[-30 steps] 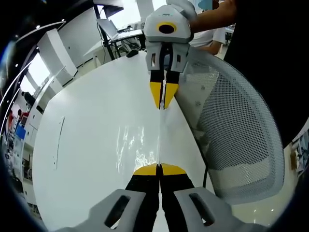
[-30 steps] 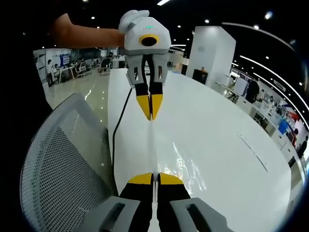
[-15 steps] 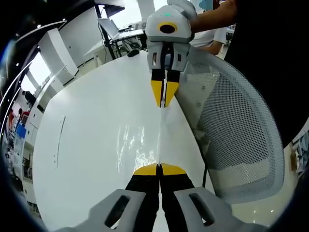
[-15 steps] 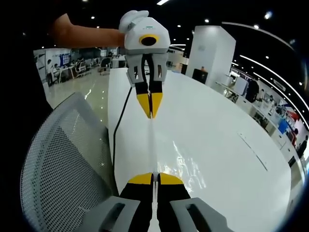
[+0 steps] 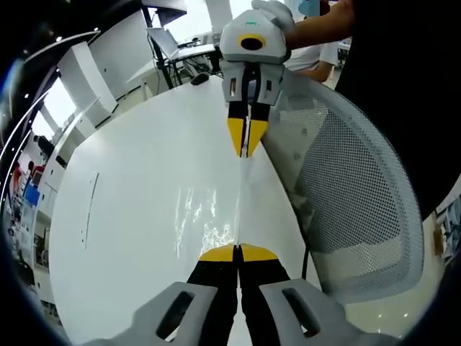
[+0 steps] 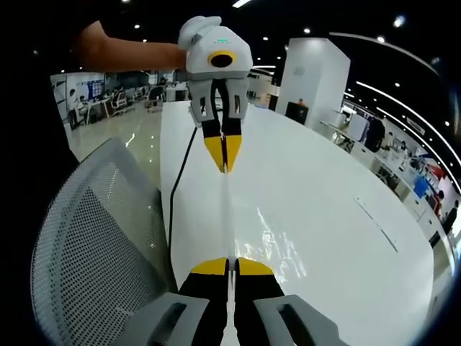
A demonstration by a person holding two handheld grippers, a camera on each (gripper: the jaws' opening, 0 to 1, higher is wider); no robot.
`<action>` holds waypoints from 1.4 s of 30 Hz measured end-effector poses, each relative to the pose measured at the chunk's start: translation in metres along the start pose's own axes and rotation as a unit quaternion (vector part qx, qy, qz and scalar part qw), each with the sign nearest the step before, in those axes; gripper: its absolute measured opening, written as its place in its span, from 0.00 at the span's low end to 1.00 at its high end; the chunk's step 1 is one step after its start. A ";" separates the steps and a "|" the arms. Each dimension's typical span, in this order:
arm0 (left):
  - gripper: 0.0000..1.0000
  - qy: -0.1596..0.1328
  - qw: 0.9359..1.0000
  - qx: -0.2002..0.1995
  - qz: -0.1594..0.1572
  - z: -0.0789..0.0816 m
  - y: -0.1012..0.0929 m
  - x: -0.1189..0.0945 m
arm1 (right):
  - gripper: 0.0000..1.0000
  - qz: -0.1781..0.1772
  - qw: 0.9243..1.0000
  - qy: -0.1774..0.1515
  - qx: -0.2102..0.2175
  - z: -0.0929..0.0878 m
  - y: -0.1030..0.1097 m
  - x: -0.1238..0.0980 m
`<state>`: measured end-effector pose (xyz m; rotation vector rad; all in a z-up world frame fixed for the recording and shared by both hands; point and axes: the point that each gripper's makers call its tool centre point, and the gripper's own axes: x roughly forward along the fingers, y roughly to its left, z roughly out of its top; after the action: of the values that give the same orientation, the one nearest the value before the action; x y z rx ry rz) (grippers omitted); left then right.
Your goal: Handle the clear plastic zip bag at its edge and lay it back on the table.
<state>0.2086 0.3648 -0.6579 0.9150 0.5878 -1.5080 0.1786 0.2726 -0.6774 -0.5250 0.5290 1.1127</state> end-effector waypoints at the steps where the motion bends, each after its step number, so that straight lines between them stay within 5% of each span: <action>1: 0.00 0.000 1.000 0.000 0.000 0.000 0.000 0.000 | 0.00 0.000 1.000 0.000 0.000 0.000 0.000 0.000; 22: 0.00 0.000 1.000 -0.001 0.001 -0.001 -0.001 -0.002 | 0.00 0.000 1.000 0.001 0.004 -0.003 0.002 -0.003; 30: 0.00 -0.011 1.000 0.029 0.001 0.006 -0.002 -0.003 | 0.00 0.011 1.000 0.010 0.024 0.000 0.000 -0.013; 42: 0.00 -0.013 0.997 0.073 0.014 0.018 -0.005 -0.002 | 0.09 0.030 0.999 -0.003 0.022 0.032 -0.011 -0.026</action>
<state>0.1998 0.3525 -0.6473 1.0097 0.4495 -1.5506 0.1840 0.2713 -0.6352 -0.4700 0.5668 1.1556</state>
